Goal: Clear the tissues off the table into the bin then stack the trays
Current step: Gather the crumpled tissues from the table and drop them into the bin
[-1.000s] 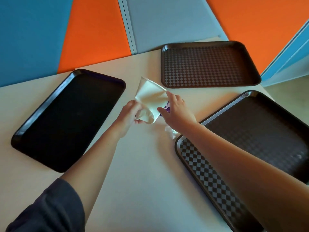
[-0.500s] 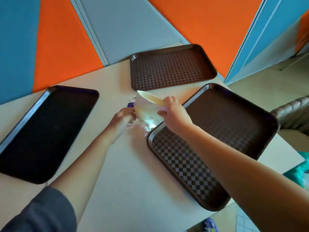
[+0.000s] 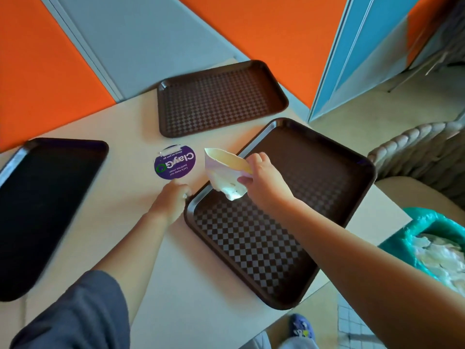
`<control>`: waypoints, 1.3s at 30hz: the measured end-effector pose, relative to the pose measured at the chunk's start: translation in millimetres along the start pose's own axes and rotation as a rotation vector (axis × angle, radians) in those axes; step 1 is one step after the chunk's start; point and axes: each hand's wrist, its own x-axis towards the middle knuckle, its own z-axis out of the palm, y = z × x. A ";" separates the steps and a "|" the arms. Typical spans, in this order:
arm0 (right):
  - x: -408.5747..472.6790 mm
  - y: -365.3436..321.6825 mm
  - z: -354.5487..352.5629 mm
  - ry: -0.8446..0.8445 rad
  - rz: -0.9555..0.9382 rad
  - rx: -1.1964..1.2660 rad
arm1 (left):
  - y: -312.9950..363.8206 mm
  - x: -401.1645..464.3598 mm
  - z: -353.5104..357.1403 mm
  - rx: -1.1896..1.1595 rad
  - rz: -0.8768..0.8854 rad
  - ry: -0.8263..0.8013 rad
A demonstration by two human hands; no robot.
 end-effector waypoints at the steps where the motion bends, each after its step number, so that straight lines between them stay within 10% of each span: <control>1: -0.8 2.9 -3.2 0.008 0.001 0.007 | 1.5 3.2 -1.2 0.000 -0.017 0.049; 10: -14.6 37.0 -48.2 0.109 0.030 0.073 | 85.9 -4.6 -16.6 -0.100 0.185 0.289; 39: -226.4 369.6 -185.7 0.351 0.654 -0.024 | 474.0 -9.2 224.2 -0.087 0.943 -0.246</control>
